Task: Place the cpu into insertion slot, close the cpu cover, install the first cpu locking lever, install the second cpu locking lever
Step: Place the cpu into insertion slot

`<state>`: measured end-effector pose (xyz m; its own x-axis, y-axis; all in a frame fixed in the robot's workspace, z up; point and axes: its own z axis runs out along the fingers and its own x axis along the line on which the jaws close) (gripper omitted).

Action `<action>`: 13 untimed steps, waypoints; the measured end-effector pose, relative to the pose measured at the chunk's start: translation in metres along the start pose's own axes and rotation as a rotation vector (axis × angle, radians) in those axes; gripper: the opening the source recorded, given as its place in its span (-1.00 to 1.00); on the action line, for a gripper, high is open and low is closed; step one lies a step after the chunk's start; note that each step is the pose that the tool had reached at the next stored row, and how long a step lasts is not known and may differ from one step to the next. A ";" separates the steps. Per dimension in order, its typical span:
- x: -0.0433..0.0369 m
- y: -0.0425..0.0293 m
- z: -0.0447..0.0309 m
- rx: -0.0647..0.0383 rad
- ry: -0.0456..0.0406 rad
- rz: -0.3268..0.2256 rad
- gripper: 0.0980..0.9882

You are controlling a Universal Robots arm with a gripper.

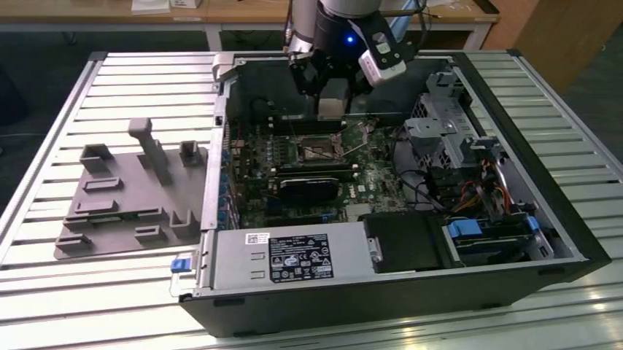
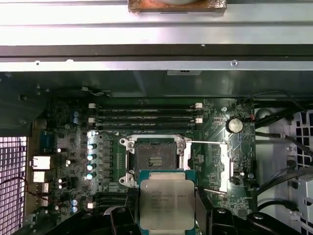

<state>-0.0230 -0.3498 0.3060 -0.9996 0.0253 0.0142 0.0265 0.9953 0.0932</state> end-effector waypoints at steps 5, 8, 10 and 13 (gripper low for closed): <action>0.0009 -0.0009 0.0090 0.000 -0.0041 0.000 -0.01; 0.0022 -0.0014 0.0139 0.000 -0.0069 -0.001 -0.01; 0.0028 -0.0017 0.0169 0.000 -0.0078 -0.001 -0.01; 0.0036 -0.0021 0.0213 0.001 -0.0086 -0.001 -0.01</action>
<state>-0.0269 -0.3498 0.2847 -0.9997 0.0253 0.0056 0.0257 0.9954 0.0924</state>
